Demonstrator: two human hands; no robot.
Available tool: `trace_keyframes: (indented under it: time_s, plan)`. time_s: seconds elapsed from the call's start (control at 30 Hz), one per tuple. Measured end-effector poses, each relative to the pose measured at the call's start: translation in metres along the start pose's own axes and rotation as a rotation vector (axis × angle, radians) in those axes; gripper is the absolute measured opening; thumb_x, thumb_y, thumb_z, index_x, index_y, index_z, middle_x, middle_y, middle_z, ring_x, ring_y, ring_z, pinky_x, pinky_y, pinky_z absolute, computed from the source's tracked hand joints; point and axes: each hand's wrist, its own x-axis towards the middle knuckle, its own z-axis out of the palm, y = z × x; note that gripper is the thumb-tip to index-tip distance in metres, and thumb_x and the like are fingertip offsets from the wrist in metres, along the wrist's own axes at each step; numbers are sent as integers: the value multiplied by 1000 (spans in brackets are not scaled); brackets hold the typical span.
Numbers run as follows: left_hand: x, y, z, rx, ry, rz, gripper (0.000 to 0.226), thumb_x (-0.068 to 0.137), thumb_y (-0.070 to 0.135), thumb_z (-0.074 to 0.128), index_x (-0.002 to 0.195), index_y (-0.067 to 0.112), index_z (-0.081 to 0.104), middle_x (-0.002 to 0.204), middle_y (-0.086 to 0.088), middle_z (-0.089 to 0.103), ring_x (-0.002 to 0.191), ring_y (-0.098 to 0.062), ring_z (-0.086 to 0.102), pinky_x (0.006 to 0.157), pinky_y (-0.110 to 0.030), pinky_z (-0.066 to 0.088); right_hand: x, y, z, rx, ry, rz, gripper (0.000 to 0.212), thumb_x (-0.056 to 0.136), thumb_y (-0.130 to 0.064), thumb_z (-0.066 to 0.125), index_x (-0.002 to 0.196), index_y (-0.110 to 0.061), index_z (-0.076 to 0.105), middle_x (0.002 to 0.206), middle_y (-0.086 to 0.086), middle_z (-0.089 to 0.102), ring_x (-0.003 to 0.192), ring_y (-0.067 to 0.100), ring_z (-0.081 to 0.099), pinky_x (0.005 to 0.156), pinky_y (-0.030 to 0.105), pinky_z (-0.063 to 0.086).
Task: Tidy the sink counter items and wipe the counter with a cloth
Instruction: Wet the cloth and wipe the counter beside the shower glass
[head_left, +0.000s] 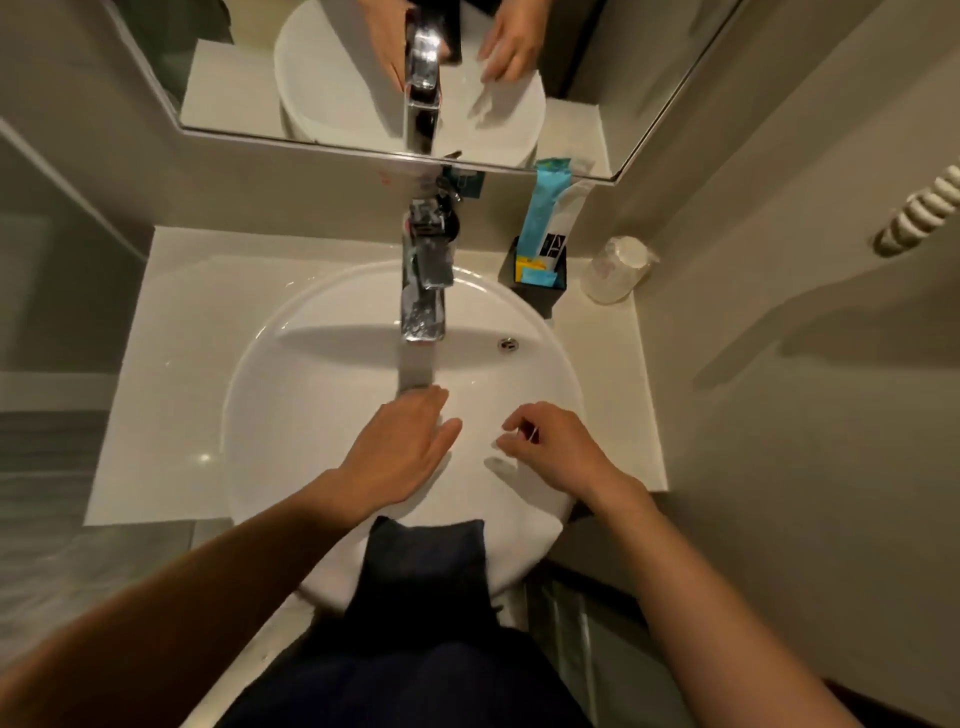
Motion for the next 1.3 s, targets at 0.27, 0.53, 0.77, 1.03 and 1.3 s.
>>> trace_keyframes:
  time_s: [0.27, 0.53, 0.77, 1.03, 1.3]
  plan:
    - [-54, -47, 15, 181, -511, -23, 62, 99, 68, 34, 125, 17, 58, 123, -10, 60, 116, -28, 52, 96, -41, 42, -29, -11, 61, -176, -348, 151, 45, 89, -42, 73, 124, -16, 63, 121, 4, 63, 107, 23, 59, 96, 39, 49]
    - [-71, -49, 31, 268, -536, -20, 53, 94, 67, 50, 117, 20, 57, 115, -3, 57, 106, -25, 54, 89, -40, 44, -35, -27, 82, -274, -433, 201, 46, 85, -40, 78, 108, 0, 71, 104, 16, 73, 98, 34, 68, 90, 46, 53]
    - [-65, -35, 30, 220, -645, -188, 49, 96, 60, 55, 105, 12, 57, 105, -6, 62, 99, -27, 59, 92, -45, 43, -42, -30, 89, -298, -427, 135, 34, 92, -36, 72, 105, -6, 62, 108, 14, 67, 95, 29, 64, 80, 38, 49]
    - [-111, -32, -6, -382, -206, -288, 26, 89, 35, 76, 87, 18, 56, 91, -2, 62, 86, -23, 61, 69, -31, 47, -76, -26, 82, 260, -84, 27, 33, 94, -35, 69, 96, -3, 59, 94, 9, 65, 85, 23, 61, 75, 40, 53]
    - [-163, -25, -43, -1028, 176, -427, 23, 93, 16, 73, 110, 3, 66, 102, -10, 74, 95, -23, 71, 76, -35, 59, -79, -75, 72, 700, -96, 19, 35, 88, -34, 77, 70, -7, 65, 83, 21, 69, 79, 31, 64, 75, 47, 55]
